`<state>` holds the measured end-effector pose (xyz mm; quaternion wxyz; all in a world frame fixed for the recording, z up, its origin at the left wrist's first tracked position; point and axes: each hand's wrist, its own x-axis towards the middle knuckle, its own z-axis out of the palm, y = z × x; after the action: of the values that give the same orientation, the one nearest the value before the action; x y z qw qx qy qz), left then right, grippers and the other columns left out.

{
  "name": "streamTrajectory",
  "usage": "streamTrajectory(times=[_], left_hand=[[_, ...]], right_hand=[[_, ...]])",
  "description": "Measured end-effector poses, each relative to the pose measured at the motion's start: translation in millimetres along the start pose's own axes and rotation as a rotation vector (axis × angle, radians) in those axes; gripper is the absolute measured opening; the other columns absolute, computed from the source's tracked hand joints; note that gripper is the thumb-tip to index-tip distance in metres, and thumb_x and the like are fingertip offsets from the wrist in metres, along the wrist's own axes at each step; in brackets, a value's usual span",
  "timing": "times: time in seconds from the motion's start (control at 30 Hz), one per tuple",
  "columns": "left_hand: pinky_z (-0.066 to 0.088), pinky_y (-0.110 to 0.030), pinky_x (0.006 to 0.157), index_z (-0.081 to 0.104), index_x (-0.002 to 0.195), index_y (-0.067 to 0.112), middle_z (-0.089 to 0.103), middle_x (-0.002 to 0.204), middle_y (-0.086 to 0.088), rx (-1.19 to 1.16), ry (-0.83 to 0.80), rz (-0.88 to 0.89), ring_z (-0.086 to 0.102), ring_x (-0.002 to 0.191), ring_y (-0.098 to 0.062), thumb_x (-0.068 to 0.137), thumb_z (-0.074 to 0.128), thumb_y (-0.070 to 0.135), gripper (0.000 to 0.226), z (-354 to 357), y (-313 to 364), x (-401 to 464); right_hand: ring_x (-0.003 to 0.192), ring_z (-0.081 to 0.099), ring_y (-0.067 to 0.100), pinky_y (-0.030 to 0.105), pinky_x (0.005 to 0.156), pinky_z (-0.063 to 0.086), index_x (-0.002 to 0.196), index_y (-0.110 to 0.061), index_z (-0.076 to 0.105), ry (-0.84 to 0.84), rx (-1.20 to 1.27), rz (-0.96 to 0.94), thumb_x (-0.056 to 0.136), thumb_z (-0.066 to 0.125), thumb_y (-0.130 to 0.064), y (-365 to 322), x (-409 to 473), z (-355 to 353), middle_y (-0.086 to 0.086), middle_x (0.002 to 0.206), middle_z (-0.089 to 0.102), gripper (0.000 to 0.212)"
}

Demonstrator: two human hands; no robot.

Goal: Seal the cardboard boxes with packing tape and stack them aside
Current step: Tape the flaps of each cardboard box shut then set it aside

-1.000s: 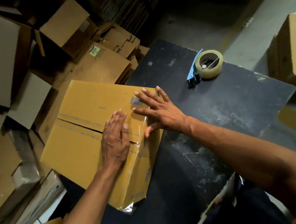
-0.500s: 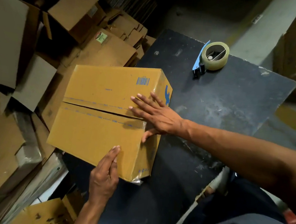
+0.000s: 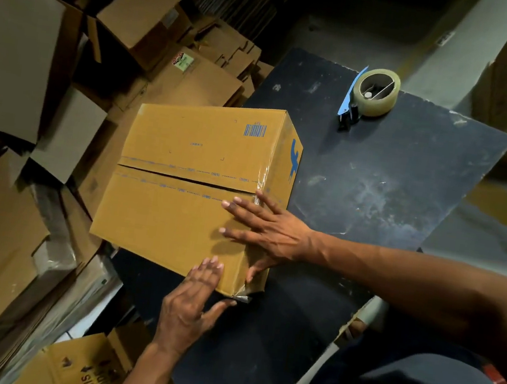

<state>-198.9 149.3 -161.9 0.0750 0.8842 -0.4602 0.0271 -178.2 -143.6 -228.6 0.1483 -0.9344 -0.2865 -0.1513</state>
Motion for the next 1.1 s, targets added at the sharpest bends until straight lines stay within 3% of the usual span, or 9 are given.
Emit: streamTrajectory(times=[0.27, 0.4, 0.63, 0.83, 1.03, 1.1], left_hand=[[0.055, -0.045, 0.102, 0.066, 0.135, 0.003, 0.062, 0.142, -0.012, -0.005, 0.050, -0.025, 0.062, 0.130, -0.024, 0.092, 0.068, 0.061, 0.072, -0.7, 3.2, 3.4], [0.054, -0.040, 0.105, 0.066, 0.134, 0.007, 0.065, 0.138, -0.010, -0.059, 0.069, -0.085, 0.063, 0.129, -0.022, 0.083, 0.075, 0.066, 0.079, 0.2, 8.1, 4.5], [0.056, -0.043, 0.103, 0.067, 0.134, 0.006, 0.065, 0.139, -0.011, -0.018, 0.075, -0.079, 0.063, 0.129, -0.023, 0.082, 0.074, 0.067, 0.081, 1.4, 7.8, 3.8], [0.054, -0.043, 0.104, 0.070, 0.131, 0.007, 0.067, 0.135, -0.011, -0.002, 0.144, -0.232, 0.063, 0.126, -0.023, 0.079, 0.081, 0.053, 0.070, 7.8, 27.7, 8.5], [0.054, -0.051, 0.104, 0.073, 0.127, 0.010, 0.066, 0.134, -0.009, -0.059, 0.186, -0.453, 0.064, 0.127, -0.026, 0.065, 0.097, 0.026, 0.068, 19.6, 54.0, 10.3], [0.055, -0.051, 0.103, 0.075, 0.122, 0.010, 0.068, 0.131, -0.007, -0.096, 0.189, -0.504, 0.065, 0.125, -0.026, 0.061, 0.101, 0.025, 0.068, 20.4, 55.9, 14.3]], right_hand=[[0.159, -0.003, 0.035, 0.073, 0.120, -0.001, 0.164, -0.024, 0.021, 0.017, 0.040, -0.002, 0.083, 0.045, -0.089, -23.6, -3.7, -7.6, 0.020, 0.171, 0.002, 0.107], [0.159, -0.001, 0.033, 0.068, 0.123, -0.002, 0.163, -0.023, 0.026, 0.026, 0.083, 0.035, 0.086, 0.051, -0.083, -33.6, -5.7, 4.7, 0.014, 0.172, 0.009, 0.101], [0.159, -0.008, 0.033, 0.065, 0.123, -0.009, 0.165, -0.030, 0.012, -0.073, -0.047, -0.074, 0.077, 0.064, -0.081, -9.5, -16.1, 10.2, 0.013, 0.173, 0.002, 0.114], [0.158, -0.011, 0.036, 0.069, 0.121, -0.009, 0.166, -0.027, 0.012, -0.061, 0.006, -0.032, 0.071, 0.055, -0.093, -19.6, -19.6, 11.7, 0.014, 0.172, 0.003, 0.123], [0.158, -0.008, 0.036, 0.071, 0.119, -0.009, 0.164, -0.026, 0.021, -0.022, 0.028, 0.006, 0.074, 0.050, -0.094, -27.1, -20.0, 16.0, 0.014, 0.172, 0.007, 0.117], [0.159, -0.003, 0.036, 0.071, 0.120, -0.005, 0.162, -0.024, 0.029, 0.028, 0.063, 0.022, 0.076, 0.051, -0.091, -29.3, -18.7, 18.9, 0.016, 0.171, 0.013, 0.111]])
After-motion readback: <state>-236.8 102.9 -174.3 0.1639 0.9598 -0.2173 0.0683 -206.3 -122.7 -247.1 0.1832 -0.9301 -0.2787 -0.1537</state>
